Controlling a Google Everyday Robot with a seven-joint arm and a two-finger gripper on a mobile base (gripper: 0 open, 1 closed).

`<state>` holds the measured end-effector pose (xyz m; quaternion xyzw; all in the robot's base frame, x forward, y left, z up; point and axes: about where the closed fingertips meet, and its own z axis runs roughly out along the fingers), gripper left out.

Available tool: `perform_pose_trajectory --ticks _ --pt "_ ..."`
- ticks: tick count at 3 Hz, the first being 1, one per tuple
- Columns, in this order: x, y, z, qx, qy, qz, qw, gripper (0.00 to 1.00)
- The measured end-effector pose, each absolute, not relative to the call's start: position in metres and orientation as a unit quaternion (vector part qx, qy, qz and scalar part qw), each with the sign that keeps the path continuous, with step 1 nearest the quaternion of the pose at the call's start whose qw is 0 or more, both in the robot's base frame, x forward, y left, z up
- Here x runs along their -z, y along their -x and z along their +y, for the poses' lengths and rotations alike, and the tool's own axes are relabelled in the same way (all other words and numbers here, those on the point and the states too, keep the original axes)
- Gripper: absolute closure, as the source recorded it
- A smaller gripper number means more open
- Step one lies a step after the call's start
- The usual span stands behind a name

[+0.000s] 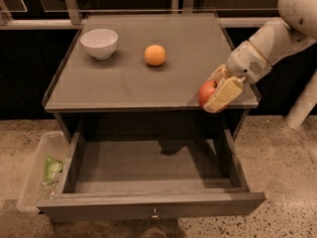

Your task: Place apple into top drawer

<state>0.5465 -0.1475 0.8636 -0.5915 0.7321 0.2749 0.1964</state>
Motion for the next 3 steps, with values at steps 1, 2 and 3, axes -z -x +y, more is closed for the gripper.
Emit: perform_pose_trajectory --ticks 1,2,3 --pt "-0.859 -0.519 -0.157 -0.293 0.563 0.744 0.208 1.00" --pt "-0.853 -0.499 -0.157 -0.285 0.543 0.758 0.224 1.00" --pt "-0.844 -0.481 -0.149 -0.242 0.515 0.784 0.250 1.00"
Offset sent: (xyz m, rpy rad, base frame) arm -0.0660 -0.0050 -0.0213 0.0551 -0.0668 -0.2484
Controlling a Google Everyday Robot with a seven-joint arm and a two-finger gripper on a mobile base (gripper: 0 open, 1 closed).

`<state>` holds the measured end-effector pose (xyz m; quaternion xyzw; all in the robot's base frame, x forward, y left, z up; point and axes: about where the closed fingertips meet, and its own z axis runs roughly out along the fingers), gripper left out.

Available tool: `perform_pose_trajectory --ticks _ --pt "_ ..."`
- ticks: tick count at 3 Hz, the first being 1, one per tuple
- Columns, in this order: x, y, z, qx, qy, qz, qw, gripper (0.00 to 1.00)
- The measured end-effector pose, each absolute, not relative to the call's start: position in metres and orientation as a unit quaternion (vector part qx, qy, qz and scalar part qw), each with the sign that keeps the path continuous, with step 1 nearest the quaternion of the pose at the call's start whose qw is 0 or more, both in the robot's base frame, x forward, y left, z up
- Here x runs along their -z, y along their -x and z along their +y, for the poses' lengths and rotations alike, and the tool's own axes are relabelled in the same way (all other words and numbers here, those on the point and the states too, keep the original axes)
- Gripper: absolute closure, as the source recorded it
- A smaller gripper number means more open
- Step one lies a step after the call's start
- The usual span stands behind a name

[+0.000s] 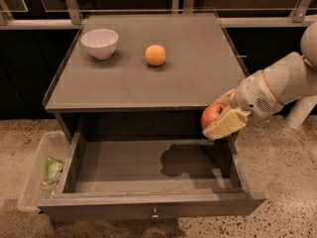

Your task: Place apple into top drawer

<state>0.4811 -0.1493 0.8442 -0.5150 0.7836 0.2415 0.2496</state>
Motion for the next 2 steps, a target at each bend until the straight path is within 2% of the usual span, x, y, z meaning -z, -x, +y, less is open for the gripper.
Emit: perform_pose_trajectory --ticks 1,2 --pt "-0.8334 -0.4696 -0.1495 -0.197 0.477 0.813 0.270 1.00" --pt "-0.8286 -0.4734 -0.1483 -0.189 0.470 0.816 0.278 1.00"
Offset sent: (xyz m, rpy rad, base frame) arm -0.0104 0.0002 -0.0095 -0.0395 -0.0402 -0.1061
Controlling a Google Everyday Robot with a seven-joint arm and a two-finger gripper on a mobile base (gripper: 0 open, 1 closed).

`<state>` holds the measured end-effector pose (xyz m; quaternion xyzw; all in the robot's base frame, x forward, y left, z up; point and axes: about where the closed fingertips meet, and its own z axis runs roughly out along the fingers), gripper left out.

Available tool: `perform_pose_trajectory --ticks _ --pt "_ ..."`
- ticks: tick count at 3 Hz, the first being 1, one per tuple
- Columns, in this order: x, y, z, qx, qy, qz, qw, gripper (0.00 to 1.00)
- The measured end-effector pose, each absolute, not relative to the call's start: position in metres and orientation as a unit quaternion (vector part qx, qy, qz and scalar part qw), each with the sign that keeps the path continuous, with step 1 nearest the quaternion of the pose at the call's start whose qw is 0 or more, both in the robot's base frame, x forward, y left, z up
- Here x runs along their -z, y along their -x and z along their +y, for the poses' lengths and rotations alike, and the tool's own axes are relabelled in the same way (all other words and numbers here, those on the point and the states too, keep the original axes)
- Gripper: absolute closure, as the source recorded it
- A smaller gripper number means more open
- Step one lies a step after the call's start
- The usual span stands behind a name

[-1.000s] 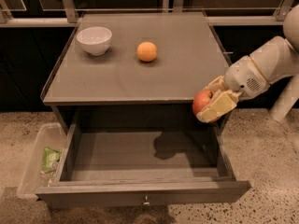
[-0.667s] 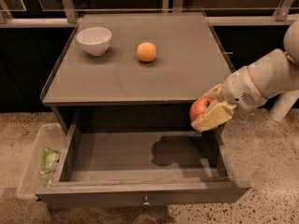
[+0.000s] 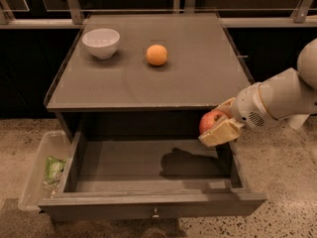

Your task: Place apple into top drawer

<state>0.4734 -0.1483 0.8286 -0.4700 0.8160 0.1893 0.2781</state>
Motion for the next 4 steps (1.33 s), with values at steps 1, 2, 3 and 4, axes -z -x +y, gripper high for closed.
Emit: perform_pose_trajectory --ticks 1,2,3,4 --pt "-0.824 -0.471 -0.147 -0.194 0.469 0.817 0.273 1.00" --pt "-0.785 -0.458 -0.147 -0.232 0.446 0.831 0.239 1.00" --pt "-0.738 -0.444 -0.131 -0.279 0.431 0.835 0.198 1.00" --pt "-0.706 -0.437 -0.111 -0.302 0.434 0.831 0.171 1.00"
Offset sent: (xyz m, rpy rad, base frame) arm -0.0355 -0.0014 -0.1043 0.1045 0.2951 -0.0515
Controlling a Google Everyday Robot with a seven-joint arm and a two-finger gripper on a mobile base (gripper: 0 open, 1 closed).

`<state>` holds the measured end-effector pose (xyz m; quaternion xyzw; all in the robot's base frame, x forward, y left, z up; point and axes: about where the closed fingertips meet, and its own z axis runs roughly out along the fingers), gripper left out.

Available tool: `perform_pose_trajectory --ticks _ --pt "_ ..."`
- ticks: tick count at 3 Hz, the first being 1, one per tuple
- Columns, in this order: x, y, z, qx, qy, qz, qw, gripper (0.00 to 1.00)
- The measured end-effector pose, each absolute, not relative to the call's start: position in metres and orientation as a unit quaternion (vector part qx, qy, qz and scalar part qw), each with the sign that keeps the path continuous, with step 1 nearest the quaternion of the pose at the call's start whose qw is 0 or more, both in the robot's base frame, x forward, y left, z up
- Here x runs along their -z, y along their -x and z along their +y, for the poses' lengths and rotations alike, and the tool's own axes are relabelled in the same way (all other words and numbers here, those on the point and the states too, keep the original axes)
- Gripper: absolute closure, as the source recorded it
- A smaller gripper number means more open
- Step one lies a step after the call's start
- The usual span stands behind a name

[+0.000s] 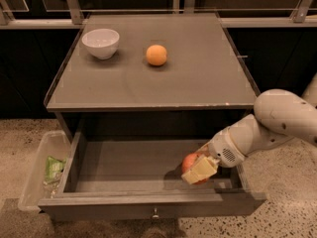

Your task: Place apple into top drawer

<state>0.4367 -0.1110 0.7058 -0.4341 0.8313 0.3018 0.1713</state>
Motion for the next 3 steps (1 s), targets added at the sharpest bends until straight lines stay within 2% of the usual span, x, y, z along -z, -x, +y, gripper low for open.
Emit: perform_pose_trajectory --ticks 3 --pt "-0.662 -0.465 -0.085 -0.258 0.450 0.833 0.190 1.00"
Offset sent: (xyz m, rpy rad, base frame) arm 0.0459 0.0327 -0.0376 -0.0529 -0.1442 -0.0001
